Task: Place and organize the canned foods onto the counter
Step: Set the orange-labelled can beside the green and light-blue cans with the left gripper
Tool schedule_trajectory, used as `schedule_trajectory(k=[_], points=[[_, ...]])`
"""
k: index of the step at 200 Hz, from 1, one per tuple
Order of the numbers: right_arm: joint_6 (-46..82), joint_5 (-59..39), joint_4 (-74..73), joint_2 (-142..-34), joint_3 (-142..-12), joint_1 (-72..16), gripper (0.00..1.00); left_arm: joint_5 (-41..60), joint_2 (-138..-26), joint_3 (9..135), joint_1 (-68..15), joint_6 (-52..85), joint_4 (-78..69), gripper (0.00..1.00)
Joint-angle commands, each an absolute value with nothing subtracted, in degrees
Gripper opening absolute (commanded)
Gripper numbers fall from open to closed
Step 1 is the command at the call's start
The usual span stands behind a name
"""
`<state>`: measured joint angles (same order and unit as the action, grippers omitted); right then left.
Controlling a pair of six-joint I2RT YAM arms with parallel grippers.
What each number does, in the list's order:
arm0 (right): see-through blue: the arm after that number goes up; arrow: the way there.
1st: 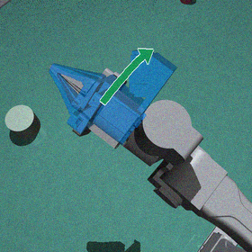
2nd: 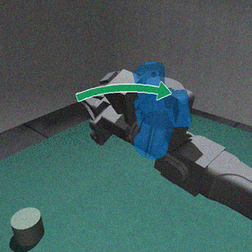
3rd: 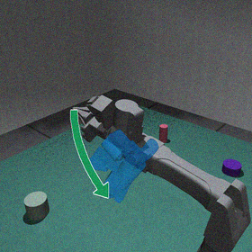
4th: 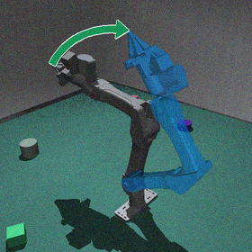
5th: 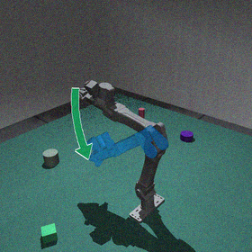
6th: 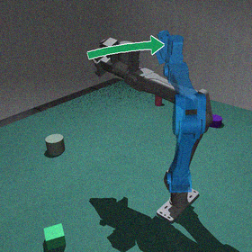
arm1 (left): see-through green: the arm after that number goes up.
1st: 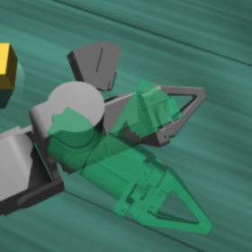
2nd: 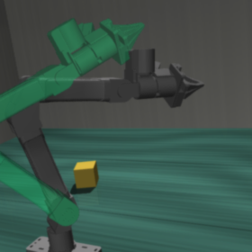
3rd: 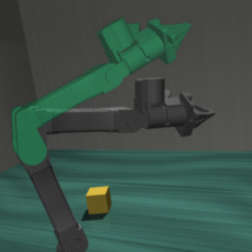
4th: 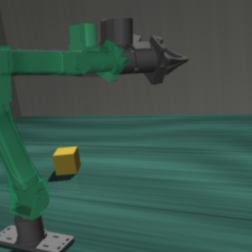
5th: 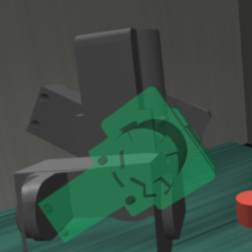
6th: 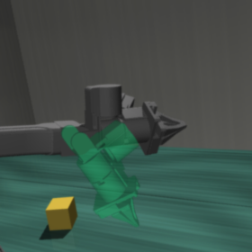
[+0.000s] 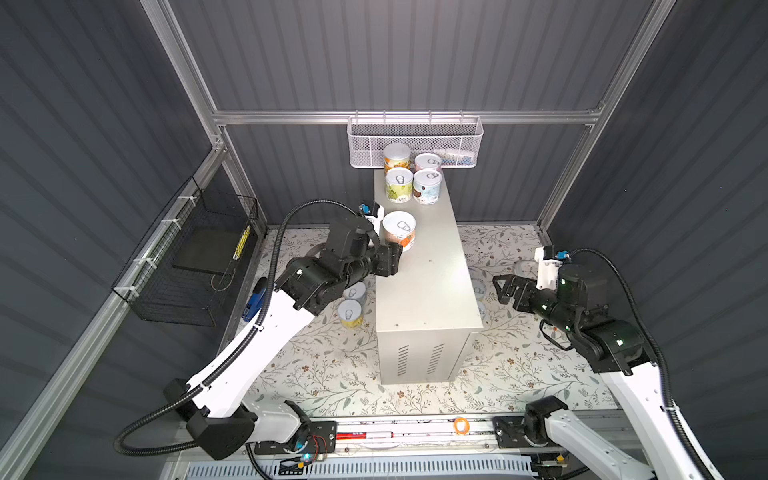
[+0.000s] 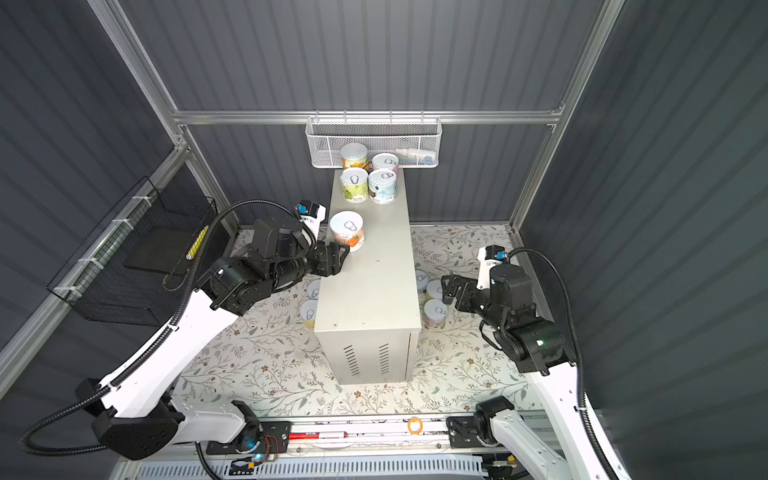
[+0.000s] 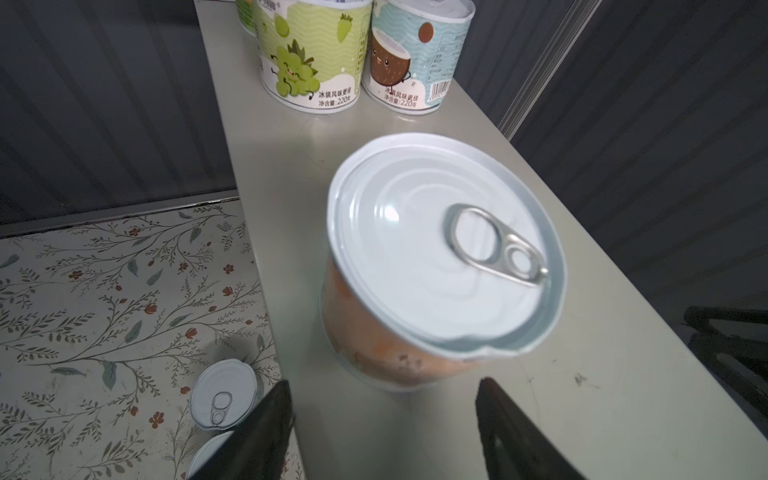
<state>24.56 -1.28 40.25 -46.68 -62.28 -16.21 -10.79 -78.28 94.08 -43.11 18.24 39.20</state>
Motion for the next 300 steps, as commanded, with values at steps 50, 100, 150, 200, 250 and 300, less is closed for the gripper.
schedule_trajectory(k=[50,100,150,200,250,300], points=[[24.0,-0.1,38.6,-46.4,-60.4,-16.1,0.98,-13.3,-81.9,97.4,-43.5,17.1,36.4,0.70],[24.3,-0.3,38.3,-47.0,-58.8,-16.1,0.98,-16.0,-85.6,100.3,-43.5,14.4,36.5,0.70],[24.3,0.2,38.0,-47.1,-58.4,-16.1,0.98,-17.8,-89.1,103.0,-42.7,12.3,35.9,0.72],[24.2,0.9,37.4,-47.2,-57.8,-16.0,0.98,-15.2,-91.6,104.5,-38.9,12.1,34.9,0.73],[24.0,1.2,37.2,-47.7,-57.7,-16.0,0.98,-11.8,-94.7,105.7,-37.3,11.0,33.5,0.73],[23.8,1.3,36.7,-48.9,-57.8,-15.9,0.98,-10.9,-97.7,108.3,-36.9,10.2,34.3,0.73]])
